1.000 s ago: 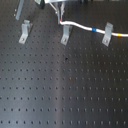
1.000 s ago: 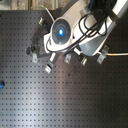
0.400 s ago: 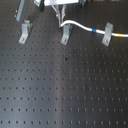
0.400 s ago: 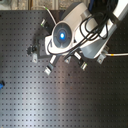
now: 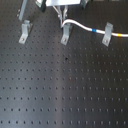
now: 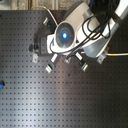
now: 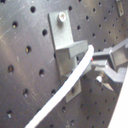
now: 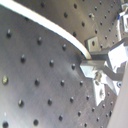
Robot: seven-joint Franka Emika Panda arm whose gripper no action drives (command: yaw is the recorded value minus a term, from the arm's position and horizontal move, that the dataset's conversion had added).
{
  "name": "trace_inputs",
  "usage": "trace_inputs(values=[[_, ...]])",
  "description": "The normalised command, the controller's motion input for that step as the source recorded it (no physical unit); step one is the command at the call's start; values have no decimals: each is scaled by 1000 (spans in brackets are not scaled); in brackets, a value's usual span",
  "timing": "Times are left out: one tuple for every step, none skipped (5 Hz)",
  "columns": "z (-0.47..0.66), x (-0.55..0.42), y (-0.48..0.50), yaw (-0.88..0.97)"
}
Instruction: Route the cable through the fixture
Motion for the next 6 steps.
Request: trace_inputs(values=[[-47, -204, -101, 497], [-61, -231, -48, 417], [0, 0, 0, 149], [-235, -183, -75, 77], [-13, 28, -61, 57], [69, 1, 0, 403]])
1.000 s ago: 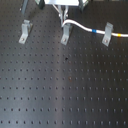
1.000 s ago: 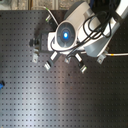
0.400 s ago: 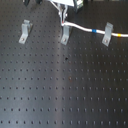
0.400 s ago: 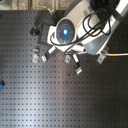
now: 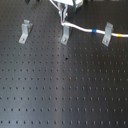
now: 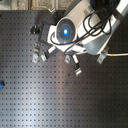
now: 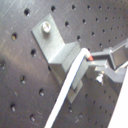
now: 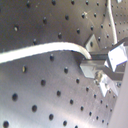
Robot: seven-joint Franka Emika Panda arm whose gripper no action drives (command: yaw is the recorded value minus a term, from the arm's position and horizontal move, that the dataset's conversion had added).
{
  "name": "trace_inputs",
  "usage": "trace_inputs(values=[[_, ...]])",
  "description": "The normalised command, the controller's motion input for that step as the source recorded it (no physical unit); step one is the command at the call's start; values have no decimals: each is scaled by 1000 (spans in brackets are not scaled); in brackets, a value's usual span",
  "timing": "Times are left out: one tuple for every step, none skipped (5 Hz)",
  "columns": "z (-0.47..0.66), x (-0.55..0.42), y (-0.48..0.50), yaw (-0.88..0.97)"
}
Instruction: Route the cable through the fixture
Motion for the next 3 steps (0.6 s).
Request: trace_inputs(values=[[0, -30, 29, 657], [1, -37, 99, 731], [0, -7, 75, 660]])
